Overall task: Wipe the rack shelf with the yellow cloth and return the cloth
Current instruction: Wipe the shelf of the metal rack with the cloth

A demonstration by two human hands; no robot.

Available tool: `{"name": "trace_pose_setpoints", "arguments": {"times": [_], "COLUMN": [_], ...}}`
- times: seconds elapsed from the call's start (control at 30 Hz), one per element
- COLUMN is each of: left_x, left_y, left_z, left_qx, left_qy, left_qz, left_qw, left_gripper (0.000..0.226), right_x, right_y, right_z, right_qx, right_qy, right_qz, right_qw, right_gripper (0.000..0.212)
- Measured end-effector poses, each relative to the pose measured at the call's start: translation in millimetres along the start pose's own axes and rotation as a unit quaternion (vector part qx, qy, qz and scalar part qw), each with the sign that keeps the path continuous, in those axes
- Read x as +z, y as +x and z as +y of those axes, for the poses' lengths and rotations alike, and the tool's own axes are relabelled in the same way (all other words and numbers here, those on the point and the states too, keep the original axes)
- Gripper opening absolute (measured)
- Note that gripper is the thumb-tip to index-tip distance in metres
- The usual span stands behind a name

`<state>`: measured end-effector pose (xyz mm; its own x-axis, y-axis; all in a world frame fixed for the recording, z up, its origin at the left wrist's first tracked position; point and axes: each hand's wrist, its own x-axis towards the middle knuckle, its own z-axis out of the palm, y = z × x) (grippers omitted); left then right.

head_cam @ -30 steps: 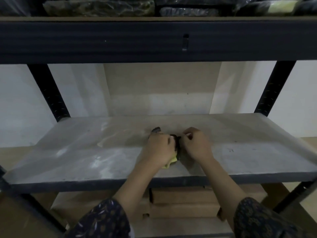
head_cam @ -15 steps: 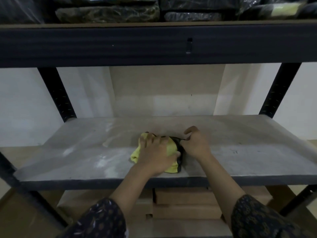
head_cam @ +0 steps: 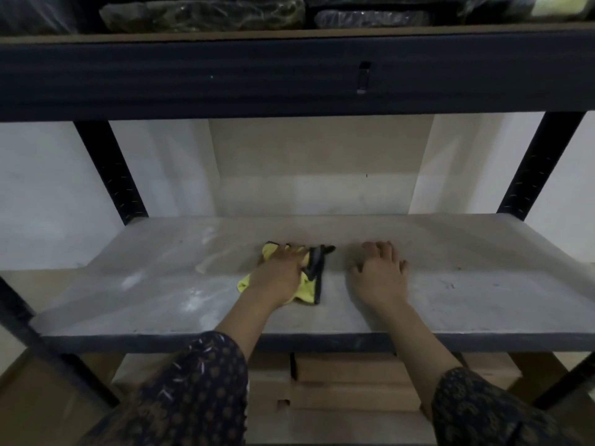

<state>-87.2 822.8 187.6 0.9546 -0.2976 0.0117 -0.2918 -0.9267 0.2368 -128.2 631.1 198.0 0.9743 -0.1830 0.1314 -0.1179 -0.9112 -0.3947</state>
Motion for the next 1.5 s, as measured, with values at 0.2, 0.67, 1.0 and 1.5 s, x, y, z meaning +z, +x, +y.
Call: {"name": "trace_pose_setpoints", "arguments": {"times": [0.2,0.67,1.0,1.5], "left_x": [-17.0,1.6,-6.9,10.9], "left_y": [-12.3,16.2,42.3,97.3], "left_z": [-68.8,29.9,-53.5,88.8], "left_qx": [-0.206,0.058,-0.069,0.034], "left_qy": [-0.076,-0.076,-0.123,0.055], "left_qz": [0.117,-0.015,0.161,0.075], "left_qw": [0.969,0.995,0.977,0.995], "left_gripper": [0.032,0.060,0.027,0.052], "right_x": [-3.3,9.2,16.9,7.8], "right_y": [-2.5,20.9,29.4,33.4], "right_z": [4.5,5.5,3.9,32.1], "right_qx": [-0.007,-0.014,-0.024,-0.051], "right_qy": [-0.003,0.019,-0.028,-0.033], "right_qz": [-0.007,0.038,-0.033,0.042], "right_qw": [1.000,0.999,0.999,0.997], "right_gripper": [0.058,0.046,0.054,0.040]}}
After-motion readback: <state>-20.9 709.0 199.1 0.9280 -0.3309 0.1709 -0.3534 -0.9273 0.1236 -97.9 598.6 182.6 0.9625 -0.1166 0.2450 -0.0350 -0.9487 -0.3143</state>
